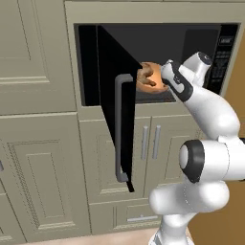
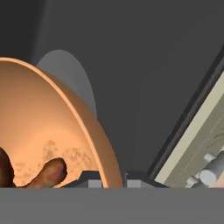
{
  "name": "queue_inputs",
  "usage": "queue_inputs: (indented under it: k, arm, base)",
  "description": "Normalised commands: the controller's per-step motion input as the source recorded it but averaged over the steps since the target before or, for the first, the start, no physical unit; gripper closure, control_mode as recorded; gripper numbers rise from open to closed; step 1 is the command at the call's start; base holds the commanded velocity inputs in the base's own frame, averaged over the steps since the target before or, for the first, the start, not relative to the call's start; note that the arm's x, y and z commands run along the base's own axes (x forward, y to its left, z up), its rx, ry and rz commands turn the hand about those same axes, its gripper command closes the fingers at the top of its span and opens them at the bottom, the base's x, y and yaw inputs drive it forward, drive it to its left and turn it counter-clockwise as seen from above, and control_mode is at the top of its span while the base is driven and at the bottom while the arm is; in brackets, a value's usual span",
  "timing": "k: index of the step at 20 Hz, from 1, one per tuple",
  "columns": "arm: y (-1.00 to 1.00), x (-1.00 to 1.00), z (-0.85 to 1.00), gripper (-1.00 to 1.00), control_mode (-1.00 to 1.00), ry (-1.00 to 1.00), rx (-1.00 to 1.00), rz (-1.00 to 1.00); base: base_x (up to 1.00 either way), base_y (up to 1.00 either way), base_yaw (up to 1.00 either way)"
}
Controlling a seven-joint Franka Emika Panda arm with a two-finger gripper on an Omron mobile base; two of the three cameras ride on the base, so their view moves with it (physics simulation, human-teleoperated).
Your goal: Remove the peach from the bowl and place it on the small plate. Then place the bowl with only the chicken drumstick in the microwave, close the door, and press the start button to microwave the chicken drumstick.
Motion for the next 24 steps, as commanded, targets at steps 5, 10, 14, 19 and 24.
queue_inputs:
  k: [5,10,14,19,24]
  arm:
    - [0.13,0.47,-0.02,1.0,-1.0,-0.01,0.0,-0.1]
    - [0.33,0.34,0.0,1.0,-1.0,0.0,0.0,-0.01]
    - [0.1,0.33,-0.02,-1.0,-1.0,0.0,0.0,0.0]
    - [-0.16,-0.33,0.01,-1.0,-1.0,-0.11,0.02,0.0]
    - [-0.17,-0.56,-0.02,-1.0,-1.0,-0.18,0.01,0.0]
  base:
    - [0.0,0.0,0.0]
    - [0.0,0.0,0.0]
    - [0.0,0.0,0.0]
    - [0.0,0.0,0.0]
    - [0.0,0.0,0.0]
